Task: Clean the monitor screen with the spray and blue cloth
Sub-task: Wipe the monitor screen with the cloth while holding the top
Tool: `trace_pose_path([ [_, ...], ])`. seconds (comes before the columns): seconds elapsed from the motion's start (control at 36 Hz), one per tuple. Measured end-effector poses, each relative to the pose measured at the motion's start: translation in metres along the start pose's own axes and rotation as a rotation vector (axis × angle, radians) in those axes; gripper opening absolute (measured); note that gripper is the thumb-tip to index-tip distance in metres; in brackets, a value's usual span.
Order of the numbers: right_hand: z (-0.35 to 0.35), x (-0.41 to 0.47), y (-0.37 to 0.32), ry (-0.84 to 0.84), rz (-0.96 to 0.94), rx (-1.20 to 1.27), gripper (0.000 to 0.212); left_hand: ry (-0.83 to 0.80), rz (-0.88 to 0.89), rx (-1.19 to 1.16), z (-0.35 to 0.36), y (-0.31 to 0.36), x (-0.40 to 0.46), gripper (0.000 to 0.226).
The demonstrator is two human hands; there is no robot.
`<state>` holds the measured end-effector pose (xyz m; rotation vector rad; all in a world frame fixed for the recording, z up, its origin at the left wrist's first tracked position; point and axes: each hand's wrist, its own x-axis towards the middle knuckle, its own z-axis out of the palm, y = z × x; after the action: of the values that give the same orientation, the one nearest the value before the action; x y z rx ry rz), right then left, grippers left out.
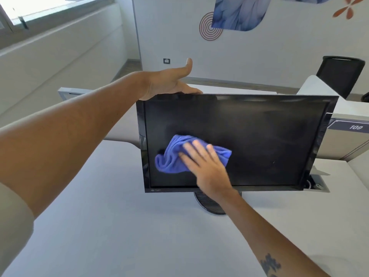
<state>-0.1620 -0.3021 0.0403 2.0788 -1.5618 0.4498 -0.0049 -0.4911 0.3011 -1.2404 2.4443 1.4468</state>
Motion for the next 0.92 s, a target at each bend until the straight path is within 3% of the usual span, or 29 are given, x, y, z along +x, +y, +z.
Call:
trace_pose_path([
  [0.08, -0.022, 0.003, 0.045, 0.121, 0.363, 0.004, 0.075, 0.011, 0.016, -0.073, 0.002, 0.002, -0.001, 0.092],
  [0.19, -0.044, -0.022, 0.114, 0.252, 0.96, 0.113, 0.073, -0.022, 0.007, 0.009, 0.002, 0.003, 0.0, 0.091],
  [0.31, -0.035, -0.067, 0.109, 0.523, 1.411, 0.329, 0.063, -0.005, 0.026, -0.071, 0.002, -0.002, 0.0, 0.091],
  [0.39, -0.026, -0.084, 0.088, 0.584, 1.581, 0.47, 0.064, -0.051, 0.002, -0.05, 0.002, 0.001, -0.002, 0.087],
  [0.5, -0.029, -0.068, 0.085, 0.619, 1.603, 0.491, 0.062, -0.012, 0.016, -0.072, 0.004, 0.0, -0.005, 0.087],
  [0.58, -0.045, -0.031, 0.089, 0.668, 1.515, 0.496, 0.062, 0.015, 0.036, -0.122, 0.005, -0.001, -0.007, 0.086],
  [0.72, -0.067, 0.045, 0.072, 0.609, 1.154, 0.393, 0.059, -0.02, 0.022, -0.112, 0.002, 0.008, -0.005, 0.09],
  [0.83, -0.059, 0.08, 0.03, 0.413, 0.829, 0.216, 0.057, -0.016, 0.021, -0.171, 0.0, 0.003, -0.003, 0.08],
  [0.92, -0.045, 0.093, -0.015, 0.358, 0.603, 0.204, 0.058, -0.053, 0.01, -0.157, -0.002, 0.001, 0.002, 0.104],
])
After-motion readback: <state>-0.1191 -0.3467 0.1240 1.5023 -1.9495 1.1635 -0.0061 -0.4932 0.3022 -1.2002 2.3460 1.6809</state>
